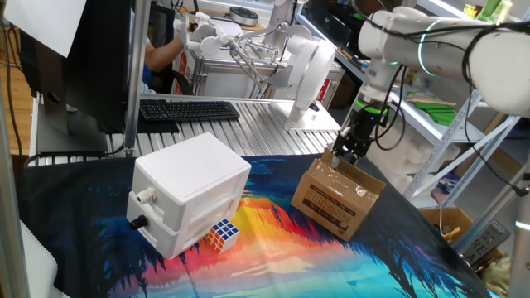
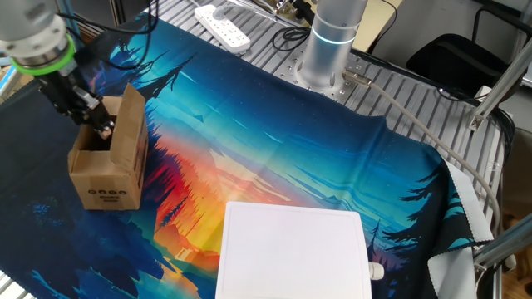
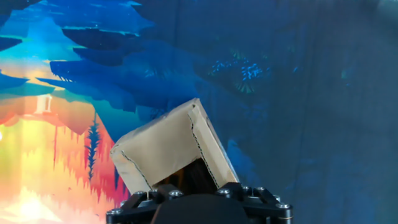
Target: Cover the box
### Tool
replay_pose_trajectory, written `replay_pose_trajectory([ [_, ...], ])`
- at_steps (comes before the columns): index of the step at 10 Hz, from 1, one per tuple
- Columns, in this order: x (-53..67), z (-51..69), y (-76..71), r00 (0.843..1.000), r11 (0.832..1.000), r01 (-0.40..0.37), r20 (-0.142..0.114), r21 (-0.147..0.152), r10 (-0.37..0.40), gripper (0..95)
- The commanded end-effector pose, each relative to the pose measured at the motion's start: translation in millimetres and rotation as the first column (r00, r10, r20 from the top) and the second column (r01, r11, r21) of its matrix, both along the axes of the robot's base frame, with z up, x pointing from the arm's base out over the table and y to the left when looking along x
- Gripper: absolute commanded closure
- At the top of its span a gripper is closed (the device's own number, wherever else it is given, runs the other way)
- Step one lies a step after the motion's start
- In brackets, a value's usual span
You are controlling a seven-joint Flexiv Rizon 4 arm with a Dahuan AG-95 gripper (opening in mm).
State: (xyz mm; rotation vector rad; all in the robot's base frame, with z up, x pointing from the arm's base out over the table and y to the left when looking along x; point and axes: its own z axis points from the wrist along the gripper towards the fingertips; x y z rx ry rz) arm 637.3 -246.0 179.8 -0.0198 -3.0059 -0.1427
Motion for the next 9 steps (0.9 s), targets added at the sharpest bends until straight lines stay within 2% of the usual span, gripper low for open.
replay_pose_trajectory([
  [1,-5.0,3.1,0.6,1.000,1.000,0.025,0.002,0.004,-0.025,38.0],
  [3,-7.7,10.6,-0.9,1.000,1.000,0.029,0.004,0.002,-0.029,38.0],
  [5,-9.9,16.0,-2.2,1.000,1.000,-0.011,0.013,-0.004,0.011,38.0],
  [9,-11.3,13.7,-1.7,0.997,0.997,-0.076,0.018,-0.007,0.076,38.0],
])
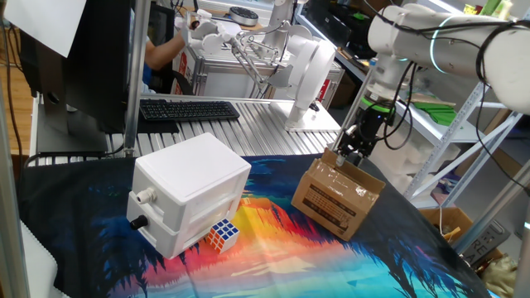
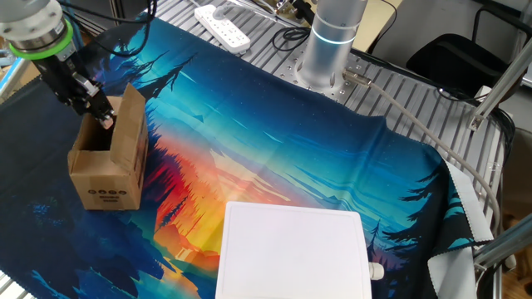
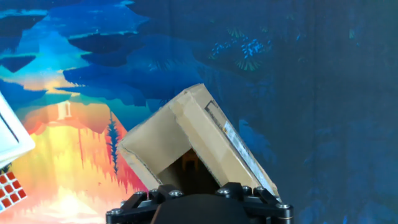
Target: Cover the box
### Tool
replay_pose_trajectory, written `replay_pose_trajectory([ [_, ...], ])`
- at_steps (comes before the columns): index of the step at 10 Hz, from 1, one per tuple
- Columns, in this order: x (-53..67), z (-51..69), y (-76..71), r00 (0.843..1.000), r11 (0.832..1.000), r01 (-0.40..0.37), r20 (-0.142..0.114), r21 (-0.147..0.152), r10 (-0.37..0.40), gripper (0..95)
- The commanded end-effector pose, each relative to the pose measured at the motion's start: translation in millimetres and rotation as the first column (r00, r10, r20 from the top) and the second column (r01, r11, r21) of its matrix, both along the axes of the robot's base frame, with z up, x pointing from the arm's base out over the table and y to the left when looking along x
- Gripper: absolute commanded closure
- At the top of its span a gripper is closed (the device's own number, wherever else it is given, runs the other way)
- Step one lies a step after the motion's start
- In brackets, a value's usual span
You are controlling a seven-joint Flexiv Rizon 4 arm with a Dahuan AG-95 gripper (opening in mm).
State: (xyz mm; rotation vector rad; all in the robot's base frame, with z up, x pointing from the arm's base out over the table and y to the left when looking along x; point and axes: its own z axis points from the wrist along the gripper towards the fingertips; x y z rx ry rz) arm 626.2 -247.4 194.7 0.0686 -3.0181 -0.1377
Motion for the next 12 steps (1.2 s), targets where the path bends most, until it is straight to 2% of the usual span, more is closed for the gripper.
replay_pose_trajectory([
  [1,-1.5,-4.1,0.2,1.000,1.000,-0.021,0.007,-0.010,0.021,38.0],
  [4,-9.0,-19.3,2.5,1.000,1.000,-0.015,0.017,-0.017,0.015,38.0],
  [9,-11.4,-25.1,3.2,1.000,1.000,-0.008,0.015,-0.013,0.008,38.0],
  [12,-12.4,-37.2,4.2,0.999,1.000,-0.017,0.035,-0.019,0.017,38.0],
])
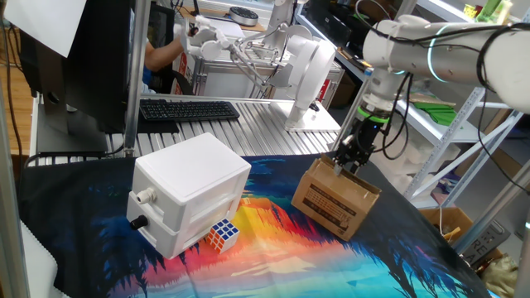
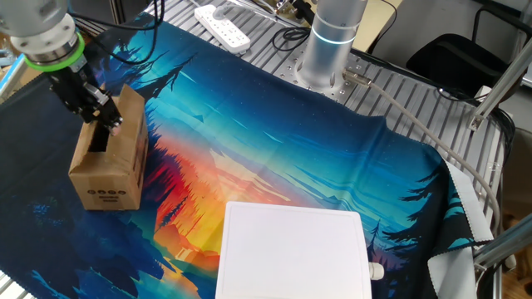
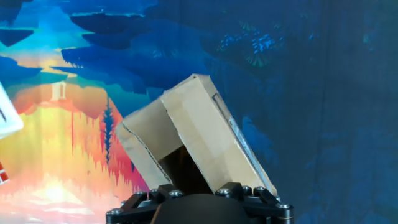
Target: Cover the box
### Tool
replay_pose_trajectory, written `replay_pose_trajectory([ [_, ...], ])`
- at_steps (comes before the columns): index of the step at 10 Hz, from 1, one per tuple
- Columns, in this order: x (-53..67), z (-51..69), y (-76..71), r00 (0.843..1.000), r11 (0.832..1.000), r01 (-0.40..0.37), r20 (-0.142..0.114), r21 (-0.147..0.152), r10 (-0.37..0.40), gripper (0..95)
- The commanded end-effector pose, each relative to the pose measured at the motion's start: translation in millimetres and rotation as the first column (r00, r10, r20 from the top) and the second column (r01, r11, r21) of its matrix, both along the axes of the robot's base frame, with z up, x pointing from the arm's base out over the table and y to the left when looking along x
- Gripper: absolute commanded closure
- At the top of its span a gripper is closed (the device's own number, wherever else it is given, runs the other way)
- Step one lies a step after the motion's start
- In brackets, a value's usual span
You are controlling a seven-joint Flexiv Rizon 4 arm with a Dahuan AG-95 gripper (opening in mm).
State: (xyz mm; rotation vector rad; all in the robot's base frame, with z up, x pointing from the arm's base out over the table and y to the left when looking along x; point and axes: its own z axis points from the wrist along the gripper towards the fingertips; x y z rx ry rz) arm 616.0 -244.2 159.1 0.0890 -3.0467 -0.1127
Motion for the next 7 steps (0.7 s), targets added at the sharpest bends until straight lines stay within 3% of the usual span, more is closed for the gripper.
replay_pose_trajectory([
  [1,-2.0,-5.6,1.3,1.000,1.000,-0.013,0.012,-0.007,0.013,38.0],
  [2,-1.7,-7.4,1.4,1.000,1.000,-0.019,0.016,-0.010,0.019,38.0],
  [3,-1.3,-9.2,1.5,1.000,1.000,-0.025,0.017,-0.012,0.026,57.0],
  [4,-0.9,-10.5,1.5,0.999,1.000,-0.026,0.019,-0.013,0.026,57.0],
  [5,-0.2,-12.9,1.6,0.999,1.000,-0.027,0.024,-0.016,0.027,76.0],
  [7,0.9,-17.0,1.7,0.999,0.999,-0.027,0.040,-0.024,0.028,76.0],
])
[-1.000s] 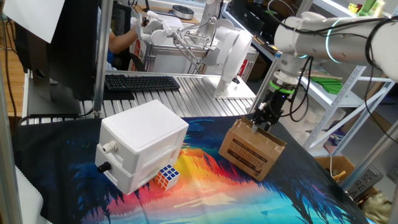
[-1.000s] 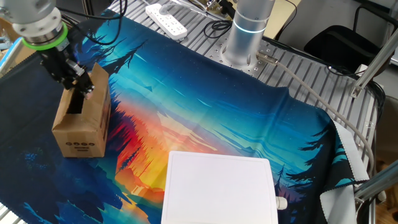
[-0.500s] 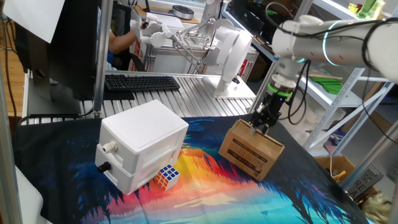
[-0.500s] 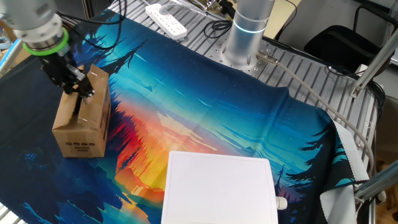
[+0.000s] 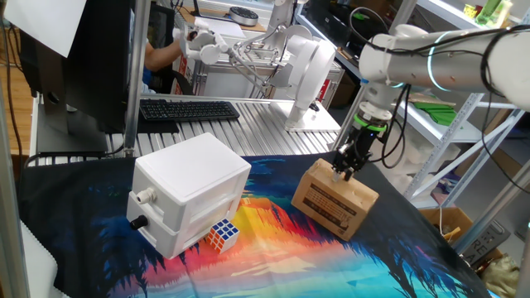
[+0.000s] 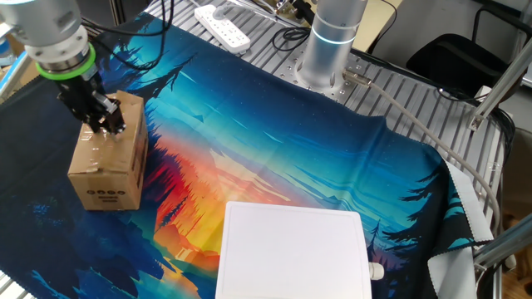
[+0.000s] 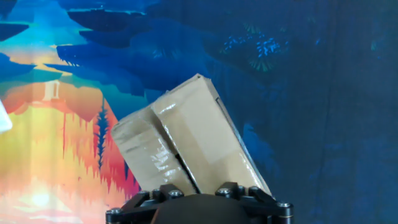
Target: Cover the box
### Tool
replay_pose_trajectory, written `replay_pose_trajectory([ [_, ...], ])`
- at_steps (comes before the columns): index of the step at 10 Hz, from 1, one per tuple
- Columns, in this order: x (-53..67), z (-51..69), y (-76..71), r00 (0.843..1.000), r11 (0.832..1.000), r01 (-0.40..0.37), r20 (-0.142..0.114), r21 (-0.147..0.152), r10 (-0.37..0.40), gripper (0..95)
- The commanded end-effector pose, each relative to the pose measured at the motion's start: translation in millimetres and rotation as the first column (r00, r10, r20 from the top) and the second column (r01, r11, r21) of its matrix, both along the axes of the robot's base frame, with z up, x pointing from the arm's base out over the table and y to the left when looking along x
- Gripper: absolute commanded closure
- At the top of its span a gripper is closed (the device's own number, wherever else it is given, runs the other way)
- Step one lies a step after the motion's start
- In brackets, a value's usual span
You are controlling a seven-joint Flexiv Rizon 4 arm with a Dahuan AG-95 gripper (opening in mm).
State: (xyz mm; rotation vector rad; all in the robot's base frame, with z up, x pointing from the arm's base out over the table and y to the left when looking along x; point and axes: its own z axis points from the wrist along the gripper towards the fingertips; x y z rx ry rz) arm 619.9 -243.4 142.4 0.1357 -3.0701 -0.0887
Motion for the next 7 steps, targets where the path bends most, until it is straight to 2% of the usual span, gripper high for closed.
replay_pose_trajectory([
  [1,-2.0,-3.8,0.9,1.000,1.000,0.002,0.031,-0.020,-0.002,76.0],
  [3,-0.9,-7.6,0.9,0.999,1.000,0.009,0.042,-0.025,-0.007,76.0],
  [7,-0.1,-8.9,0.9,0.999,0.999,0.017,0.041,-0.027,-0.016,76.0],
])
